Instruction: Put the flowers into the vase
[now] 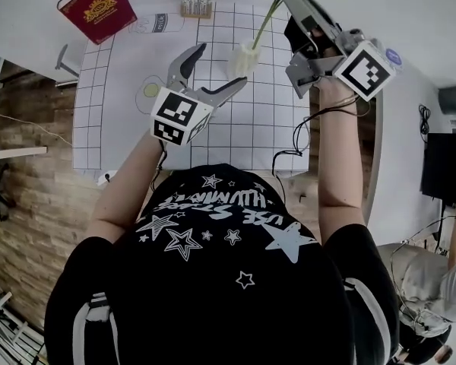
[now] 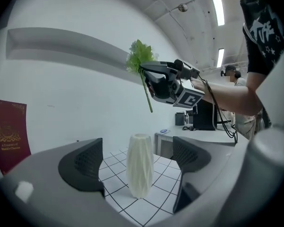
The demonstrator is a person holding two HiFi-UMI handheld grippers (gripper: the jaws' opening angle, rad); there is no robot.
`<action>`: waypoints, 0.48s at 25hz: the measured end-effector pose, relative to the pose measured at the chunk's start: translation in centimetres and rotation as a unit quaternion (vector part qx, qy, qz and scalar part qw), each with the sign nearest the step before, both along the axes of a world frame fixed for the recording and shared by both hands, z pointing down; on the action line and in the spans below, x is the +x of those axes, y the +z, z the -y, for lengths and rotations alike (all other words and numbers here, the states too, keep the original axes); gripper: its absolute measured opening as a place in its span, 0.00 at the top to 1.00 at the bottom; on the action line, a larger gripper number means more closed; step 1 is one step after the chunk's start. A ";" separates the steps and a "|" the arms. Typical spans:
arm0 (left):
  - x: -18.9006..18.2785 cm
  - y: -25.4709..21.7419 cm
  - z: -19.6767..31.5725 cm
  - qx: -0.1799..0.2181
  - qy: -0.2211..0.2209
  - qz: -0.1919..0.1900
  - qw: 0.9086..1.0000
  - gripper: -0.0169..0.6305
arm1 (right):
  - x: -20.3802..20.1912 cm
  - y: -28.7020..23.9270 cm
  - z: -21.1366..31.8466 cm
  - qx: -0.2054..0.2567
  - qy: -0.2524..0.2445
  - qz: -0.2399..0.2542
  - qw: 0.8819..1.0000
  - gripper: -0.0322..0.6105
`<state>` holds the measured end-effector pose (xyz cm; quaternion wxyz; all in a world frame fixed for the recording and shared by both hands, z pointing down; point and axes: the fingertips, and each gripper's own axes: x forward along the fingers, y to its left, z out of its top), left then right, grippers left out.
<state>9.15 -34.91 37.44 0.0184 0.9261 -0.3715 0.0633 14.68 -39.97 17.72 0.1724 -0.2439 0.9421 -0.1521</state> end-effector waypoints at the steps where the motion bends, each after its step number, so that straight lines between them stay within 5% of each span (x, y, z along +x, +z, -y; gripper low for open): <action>1: 0.6 0.5 0.4 -0.004 0.001 0.007 1.000 0.26 | 0.3 0.3 0.3 0.002 0.002 0.000 1.000 0.87; 12: 5.7 5.1 4.1 -0.018 -0.031 0.054 0.998 0.24 | 1.8 4.8 3.1 -0.005 0.004 0.003 1.000 0.87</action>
